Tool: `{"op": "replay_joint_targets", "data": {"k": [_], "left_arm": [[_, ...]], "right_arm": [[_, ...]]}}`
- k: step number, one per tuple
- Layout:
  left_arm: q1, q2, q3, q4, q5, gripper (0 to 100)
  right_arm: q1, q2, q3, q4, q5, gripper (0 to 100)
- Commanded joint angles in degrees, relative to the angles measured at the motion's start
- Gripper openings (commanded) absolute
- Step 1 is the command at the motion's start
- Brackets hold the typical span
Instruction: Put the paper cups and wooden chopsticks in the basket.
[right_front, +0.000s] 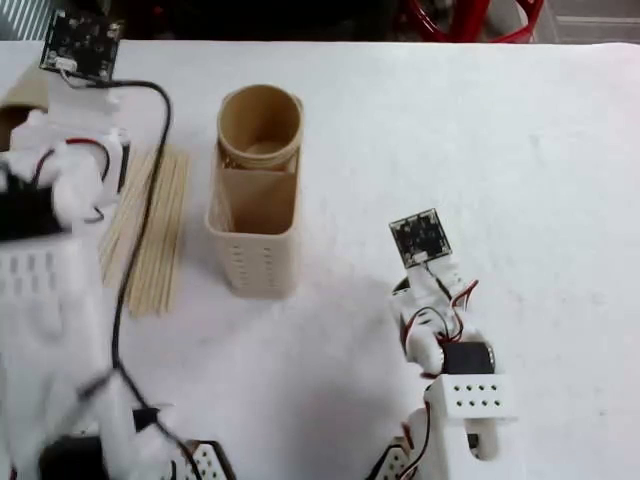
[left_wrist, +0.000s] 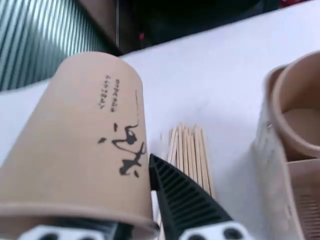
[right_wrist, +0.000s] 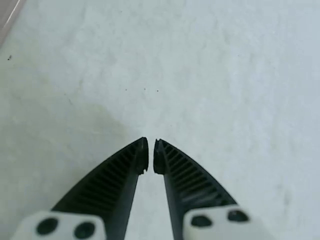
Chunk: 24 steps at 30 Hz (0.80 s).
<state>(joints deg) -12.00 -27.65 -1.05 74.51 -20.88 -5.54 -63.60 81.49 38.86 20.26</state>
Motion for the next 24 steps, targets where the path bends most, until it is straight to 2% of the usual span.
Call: {"op": "replay_joint_targets", "data": {"k": [1,5,8,17,21,24], "left_arm": [[8.04,-9.1,-5.36,1.41,-1.85,2],[18.07,-11.65,-5.45,4.04,-1.76,2],[22.64,-10.24,-5.45,5.19,-1.85,2],[28.09,-1.27,-5.98,4.92,-1.49,2],[28.35,3.38,-7.47,4.75,-1.41,2],[27.82,6.55,-11.16,7.82,-0.79,2]], "right_arm": [[-0.22,-0.75,-0.79,-0.92,0.7,3.5],[-0.04,-0.75,-0.79,-0.92,0.7,3.5],[-0.13,-0.75,-0.79,-0.92,0.7,3.5],[0.4,-1.45,-1.23,-0.92,0.62,3.4],[3.38,-8.4,-0.79,2.15,-0.09,3.4],[3.47,-16.57,0.44,6.99,-1.76,3.4]]}}
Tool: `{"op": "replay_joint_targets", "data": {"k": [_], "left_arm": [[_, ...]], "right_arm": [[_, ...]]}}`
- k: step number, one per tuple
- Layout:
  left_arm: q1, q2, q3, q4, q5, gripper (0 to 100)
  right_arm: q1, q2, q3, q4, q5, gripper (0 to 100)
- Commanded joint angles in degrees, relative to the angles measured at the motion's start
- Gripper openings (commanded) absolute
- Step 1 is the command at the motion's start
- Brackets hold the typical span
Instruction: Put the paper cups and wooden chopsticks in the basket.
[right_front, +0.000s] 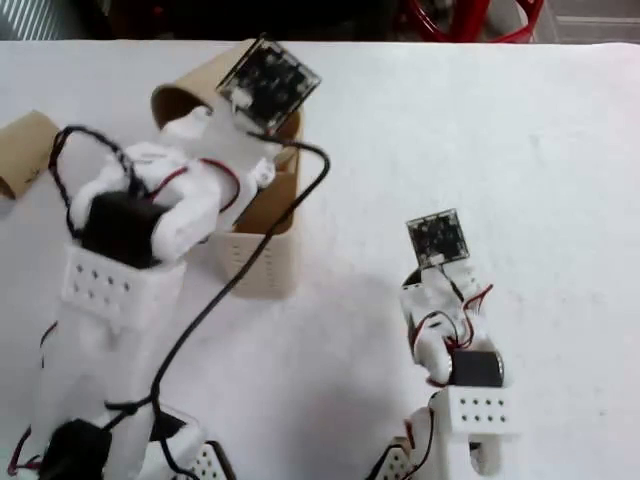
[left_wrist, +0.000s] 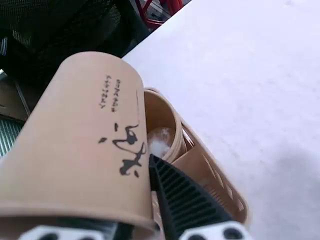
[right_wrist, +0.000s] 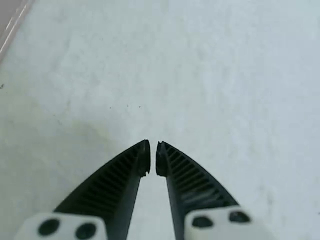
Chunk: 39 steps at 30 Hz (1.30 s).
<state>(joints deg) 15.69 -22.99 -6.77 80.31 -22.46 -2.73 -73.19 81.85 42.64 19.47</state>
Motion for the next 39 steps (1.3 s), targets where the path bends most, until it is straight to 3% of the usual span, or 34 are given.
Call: {"op": "replay_joint_targets", "data": {"k": [1,7,12,19,39], "left_arm": [[0.13,2.95,-7.03,3.43,1.49,2],[0.13,9.45,-14.68,11.25,4.22,2],[0.48,13.58,-17.76,16.53,5.71,2],[0.4,13.93,-24.0,17.49,5.71,2],[0.13,14.02,-19.69,17.14,5.8,3]], "right_arm": [[0.66,-10.24,1.14,4.26,-0.97,3.4],[0.66,-30.99,6.86,11.65,-1.32,3.4],[0.66,-27.91,7.03,8.92,-1.32,3.6],[0.66,-30.2,8.26,8.84,-0.97,3.6],[0.66,-30.11,8.26,8.92,-0.88,3.8]]}}
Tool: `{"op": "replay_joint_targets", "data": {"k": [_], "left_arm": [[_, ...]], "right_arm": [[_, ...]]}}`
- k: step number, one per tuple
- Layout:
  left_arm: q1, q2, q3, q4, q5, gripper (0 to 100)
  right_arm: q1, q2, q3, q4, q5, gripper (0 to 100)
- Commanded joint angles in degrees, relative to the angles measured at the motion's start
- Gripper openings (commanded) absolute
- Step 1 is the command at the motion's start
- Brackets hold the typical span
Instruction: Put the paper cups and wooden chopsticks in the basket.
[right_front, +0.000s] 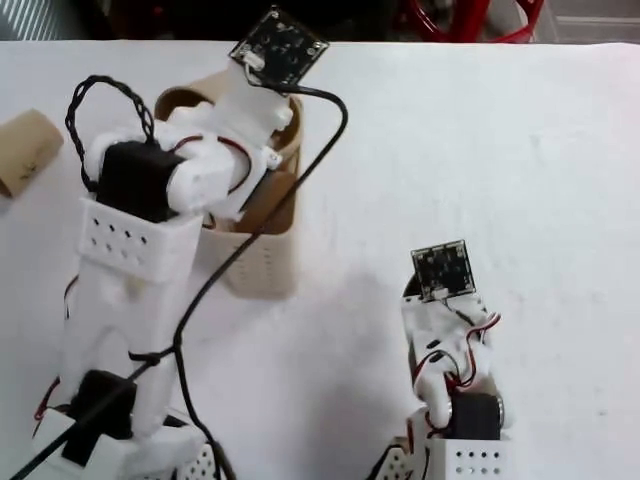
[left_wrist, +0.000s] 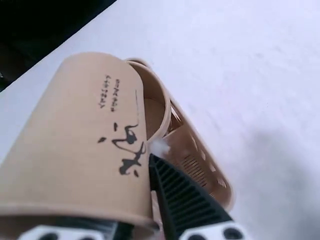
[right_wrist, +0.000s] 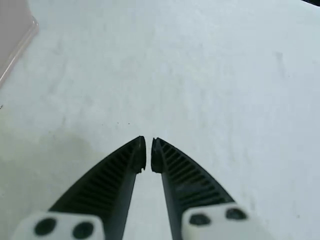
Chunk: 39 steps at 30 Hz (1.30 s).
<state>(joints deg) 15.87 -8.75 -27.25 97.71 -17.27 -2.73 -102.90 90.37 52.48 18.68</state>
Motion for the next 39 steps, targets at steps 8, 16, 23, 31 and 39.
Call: {"op": "replay_joint_targets", "data": {"k": [8,16,23,31,39], "left_arm": [[-0.04,-0.66,2.29,-1.58,0.53,12],[-0.04,-0.75,2.29,-7.56,0.62,12],[-0.04,-1.36,-0.88,-10.99,0.62,12],[0.31,-1.45,-0.44,-14.68,0.53,12],[0.4,-1.45,6.42,-22.07,0.18,12]], "right_arm": [[0.66,-0.4,-0.26,-0.92,-0.09,3.8],[0.66,-0.4,-0.26,-0.92,-0.09,3.8],[0.66,-0.4,-0.18,-0.92,-0.09,3.8],[0.66,-0.4,-0.18,-0.92,-0.09,3.8],[0.66,-0.4,-0.18,-0.92,-0.09,3.8]]}}
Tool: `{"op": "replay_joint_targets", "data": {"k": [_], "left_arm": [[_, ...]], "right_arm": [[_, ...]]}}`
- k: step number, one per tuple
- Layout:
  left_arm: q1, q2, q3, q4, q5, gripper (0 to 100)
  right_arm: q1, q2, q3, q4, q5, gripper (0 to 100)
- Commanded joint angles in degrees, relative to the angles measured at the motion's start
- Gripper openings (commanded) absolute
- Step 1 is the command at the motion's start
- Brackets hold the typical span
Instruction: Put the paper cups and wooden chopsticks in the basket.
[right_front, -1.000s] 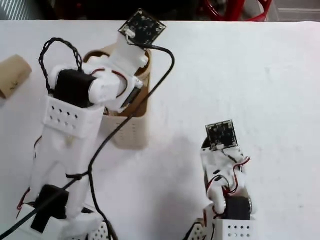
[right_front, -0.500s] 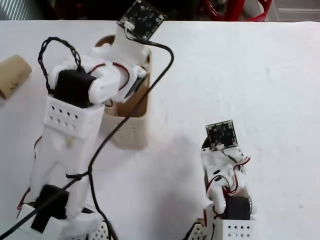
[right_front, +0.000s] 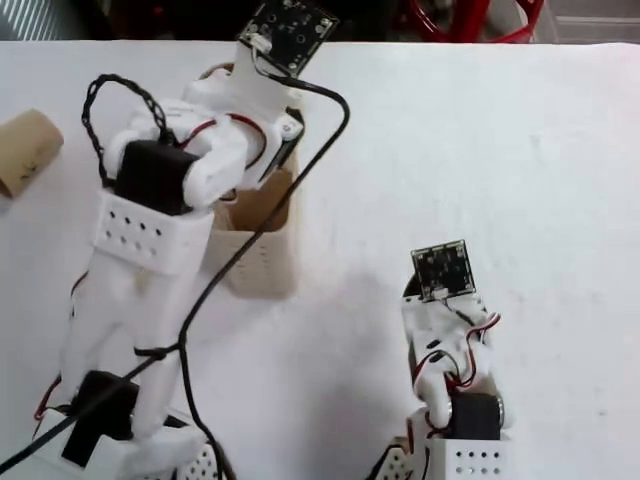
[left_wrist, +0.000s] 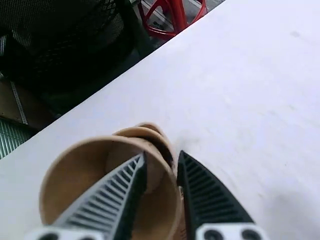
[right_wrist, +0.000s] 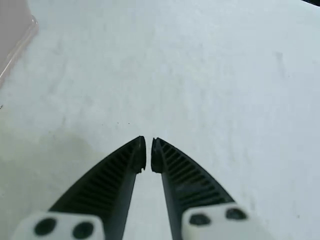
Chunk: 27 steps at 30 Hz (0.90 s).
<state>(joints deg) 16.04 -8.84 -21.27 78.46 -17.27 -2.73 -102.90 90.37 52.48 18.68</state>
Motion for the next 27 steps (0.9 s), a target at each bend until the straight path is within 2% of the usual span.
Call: {"op": "replay_joint_targets", "data": {"k": [1,12,17,23,27], "left_arm": [[0.22,-1.36,0.79,-3.43,0.18,12],[0.13,-1.8,1.05,-4.84,0.09,12],[-2.59,-1.36,5.01,-5.36,0.44,12],[-4.35,-1.8,20.75,-14.68,0.53,12],[-4.0,-1.8,26.29,-20.31,0.53,12]], "right_arm": [[0.66,-0.4,-0.18,-0.92,-0.09,3.8],[0.66,-0.4,-0.18,-0.92,-0.09,3.8],[0.66,-0.4,-0.18,-0.92,-0.09,3.8],[0.66,-0.4,-0.18,-0.92,-0.09,3.8],[0.66,-0.4,-0.18,-0.92,-0.09,3.8]]}}
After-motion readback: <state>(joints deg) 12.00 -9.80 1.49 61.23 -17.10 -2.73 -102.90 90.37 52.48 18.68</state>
